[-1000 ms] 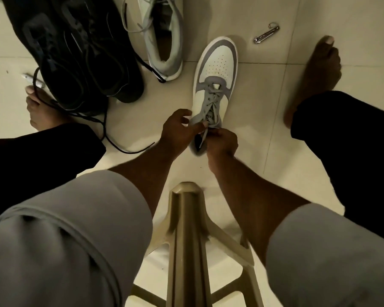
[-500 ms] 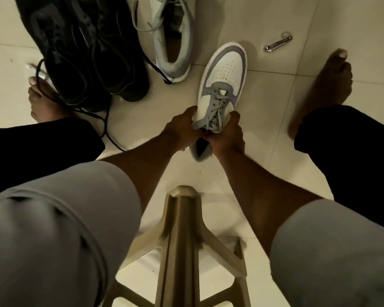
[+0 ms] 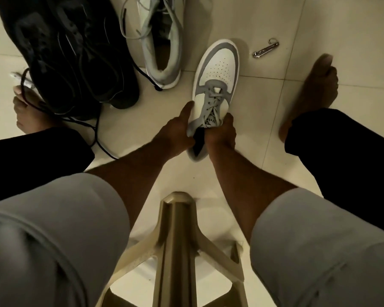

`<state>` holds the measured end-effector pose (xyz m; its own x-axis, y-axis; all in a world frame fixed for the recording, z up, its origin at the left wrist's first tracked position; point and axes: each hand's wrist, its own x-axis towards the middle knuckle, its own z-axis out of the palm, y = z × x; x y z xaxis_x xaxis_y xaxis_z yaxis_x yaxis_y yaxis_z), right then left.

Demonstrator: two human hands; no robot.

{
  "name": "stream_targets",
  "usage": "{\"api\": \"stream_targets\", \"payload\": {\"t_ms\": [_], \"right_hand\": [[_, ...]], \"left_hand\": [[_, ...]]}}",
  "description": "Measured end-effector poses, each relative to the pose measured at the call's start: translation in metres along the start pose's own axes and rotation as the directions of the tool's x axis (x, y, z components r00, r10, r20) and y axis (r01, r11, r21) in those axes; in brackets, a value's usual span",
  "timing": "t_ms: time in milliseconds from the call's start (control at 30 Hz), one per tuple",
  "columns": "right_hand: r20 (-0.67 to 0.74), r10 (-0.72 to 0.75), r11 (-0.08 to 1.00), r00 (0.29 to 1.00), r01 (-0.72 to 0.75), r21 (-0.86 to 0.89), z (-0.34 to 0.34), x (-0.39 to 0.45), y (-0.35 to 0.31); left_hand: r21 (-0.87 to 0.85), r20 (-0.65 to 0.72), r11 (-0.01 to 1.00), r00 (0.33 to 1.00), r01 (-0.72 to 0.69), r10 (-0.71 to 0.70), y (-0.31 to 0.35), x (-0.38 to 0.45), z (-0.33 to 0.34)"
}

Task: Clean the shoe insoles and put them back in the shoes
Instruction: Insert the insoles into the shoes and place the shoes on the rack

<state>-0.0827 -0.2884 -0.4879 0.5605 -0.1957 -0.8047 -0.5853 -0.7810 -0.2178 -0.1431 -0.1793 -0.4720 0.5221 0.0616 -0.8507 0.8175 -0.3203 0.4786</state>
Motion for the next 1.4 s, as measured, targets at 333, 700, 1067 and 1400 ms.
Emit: {"api": "stream_targets", "payload": {"t_ms": [333, 700, 1067, 1400], "right_hand": [[-0.056, -0.317, 0.938, 0.947, 0.304, -0.165, -0.041, 0.002, -0.008], [-0.169, -0.435, 0.866, 0.884, 0.36, -0.346, -0.094, 0.038, -0.043], [0.094, -0.694, 0.718, 0.714, 0.696, 0.022, -0.019, -0.022, -0.093], [0.206, -0.436, 0.899, 0.876, 0.435, 0.054, -0.025, -0.037, -0.034]], "left_hand": [[-0.142, -0.074, 0.989, 0.997, -0.031, 0.021, 0.036, 0.005, 0.0], [0.427, -0.529, 0.899, 0.78, -0.095, 0.334, 0.084, 0.027, -0.045], [0.485, -0.381, 0.865, 0.922, 0.13, 0.075, 0.027, 0.006, -0.086], [0.363, -0.272, 0.926, 0.938, -0.105, 0.213, 0.002, -0.068, -0.001]]}}
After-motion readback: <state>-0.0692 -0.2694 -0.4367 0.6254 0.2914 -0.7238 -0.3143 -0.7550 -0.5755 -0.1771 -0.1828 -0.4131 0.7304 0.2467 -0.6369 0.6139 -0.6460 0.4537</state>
